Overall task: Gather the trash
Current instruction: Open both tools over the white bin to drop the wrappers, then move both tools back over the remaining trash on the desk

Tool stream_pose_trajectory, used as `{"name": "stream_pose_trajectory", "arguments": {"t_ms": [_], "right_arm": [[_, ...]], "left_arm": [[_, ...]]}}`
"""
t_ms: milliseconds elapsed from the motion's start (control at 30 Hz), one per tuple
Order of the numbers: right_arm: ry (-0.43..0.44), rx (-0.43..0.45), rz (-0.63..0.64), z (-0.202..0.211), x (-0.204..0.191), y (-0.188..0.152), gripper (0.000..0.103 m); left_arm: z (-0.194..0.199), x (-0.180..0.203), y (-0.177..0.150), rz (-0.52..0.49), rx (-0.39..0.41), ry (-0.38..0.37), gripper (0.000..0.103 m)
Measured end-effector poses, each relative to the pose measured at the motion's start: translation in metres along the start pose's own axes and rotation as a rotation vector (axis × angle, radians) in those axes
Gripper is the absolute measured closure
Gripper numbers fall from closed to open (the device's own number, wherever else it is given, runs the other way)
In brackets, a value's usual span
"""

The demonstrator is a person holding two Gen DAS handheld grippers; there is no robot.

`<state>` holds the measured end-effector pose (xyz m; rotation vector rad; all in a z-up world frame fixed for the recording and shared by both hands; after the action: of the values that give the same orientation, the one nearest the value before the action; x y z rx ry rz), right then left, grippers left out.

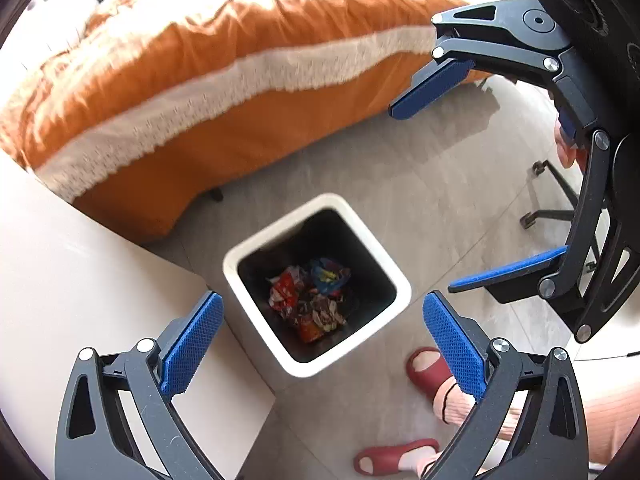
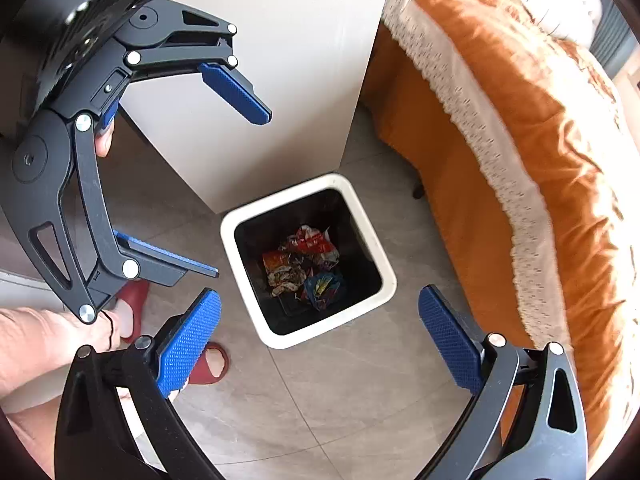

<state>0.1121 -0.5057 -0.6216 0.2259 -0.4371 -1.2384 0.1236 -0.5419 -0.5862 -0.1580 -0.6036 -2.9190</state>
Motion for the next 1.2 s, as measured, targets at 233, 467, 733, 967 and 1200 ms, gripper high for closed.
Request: {"name": "stream_pose_trajectory", "arguments": {"t_ms": [233,467,733,967,1200], "right_arm": [[-0.053,0.047,-0.050,0.077,0.006,0.019,0.004],[-0.105,0.121,-0.159,0.171,0.011,0.041,0.004],[-0.141,0.309,-0.203,0.290,-0.016,0.108,0.004],[0.001,0.488,-0.121,0.340,-0.089,0.196,0.004],[0.183,0.560,0.058,0.353,-0.199,0.279,0.004]], "left_arm": [[0.079,0.012,0.026,0.039,0.103,0.029,0.005],[0.192,0.026,0.043,0.089,0.252,0.133,0.005],[0.342,0.022,0.024,0.226,0.410,0.317,0.005],[0.451,-0.014,-0.063,0.446,0.480,0.533,0.005],[0.528,-0.036,-0.193,0.687,0.455,0.740,0.005]]}}
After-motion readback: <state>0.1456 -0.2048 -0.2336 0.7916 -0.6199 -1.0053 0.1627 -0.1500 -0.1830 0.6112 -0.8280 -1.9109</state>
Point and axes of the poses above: each gripper's, at about its wrist camera, not at the fingertips, and z roughly against the way its jaws point, x to its right, y to its top, the point moved 8 cm from there along -z, roughly the way its jaws point, and after that the axes turned 7 degrees about -y, right-handed, at the moved point
